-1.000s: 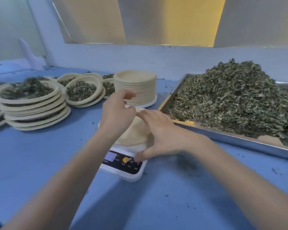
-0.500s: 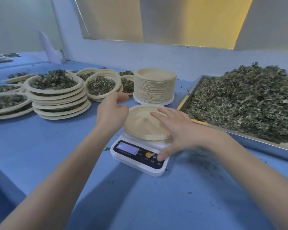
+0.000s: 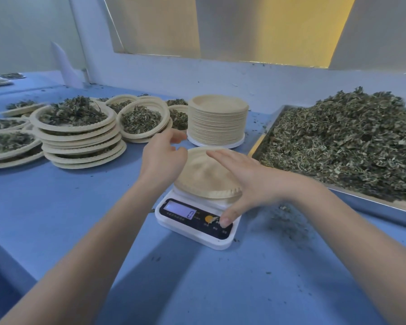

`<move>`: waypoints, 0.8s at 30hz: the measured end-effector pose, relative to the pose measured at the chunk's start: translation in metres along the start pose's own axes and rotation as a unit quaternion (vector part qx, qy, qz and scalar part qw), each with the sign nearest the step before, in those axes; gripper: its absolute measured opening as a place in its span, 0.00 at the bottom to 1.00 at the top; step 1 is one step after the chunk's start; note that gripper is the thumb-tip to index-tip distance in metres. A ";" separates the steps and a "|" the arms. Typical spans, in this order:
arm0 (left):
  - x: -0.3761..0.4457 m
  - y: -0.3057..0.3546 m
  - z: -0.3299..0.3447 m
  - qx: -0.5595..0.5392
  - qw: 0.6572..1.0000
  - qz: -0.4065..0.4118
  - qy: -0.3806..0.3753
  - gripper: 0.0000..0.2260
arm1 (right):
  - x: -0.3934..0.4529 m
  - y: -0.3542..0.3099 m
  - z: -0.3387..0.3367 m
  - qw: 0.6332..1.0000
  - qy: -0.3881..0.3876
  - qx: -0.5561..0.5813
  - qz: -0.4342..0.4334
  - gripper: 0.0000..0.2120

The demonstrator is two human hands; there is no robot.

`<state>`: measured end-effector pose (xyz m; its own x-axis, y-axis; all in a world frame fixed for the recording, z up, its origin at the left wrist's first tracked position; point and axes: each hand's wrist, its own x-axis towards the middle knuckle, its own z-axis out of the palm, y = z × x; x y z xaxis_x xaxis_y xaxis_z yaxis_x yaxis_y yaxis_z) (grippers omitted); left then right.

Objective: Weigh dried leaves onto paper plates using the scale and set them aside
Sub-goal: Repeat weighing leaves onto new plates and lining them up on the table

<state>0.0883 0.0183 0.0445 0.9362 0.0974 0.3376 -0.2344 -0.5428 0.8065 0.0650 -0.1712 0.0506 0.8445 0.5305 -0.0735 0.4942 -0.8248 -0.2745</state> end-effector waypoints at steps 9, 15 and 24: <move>0.000 0.026 0.026 0.026 0.997 0.074 -0.021 0.14 | -0.012 0.017 -0.023 0.989 0.079 0.125 0.023 0.51; 0.002 0.086 0.104 0.048 0.981 0.128 -0.137 0.15 | -0.037 0.052 -0.035 0.975 0.155 0.156 0.040 0.27; 0.033 0.129 0.192 0.194 0.928 0.079 -0.308 0.16 | -0.085 0.167 -0.052 0.962 0.126 0.015 0.241 0.46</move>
<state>0.1388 -0.2085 0.0664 0.8987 -0.4386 -0.0014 -0.3806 -0.7815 0.4944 0.0868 -0.3645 0.0608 0.9992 0.0195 0.0345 0.0288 -0.9551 -0.2947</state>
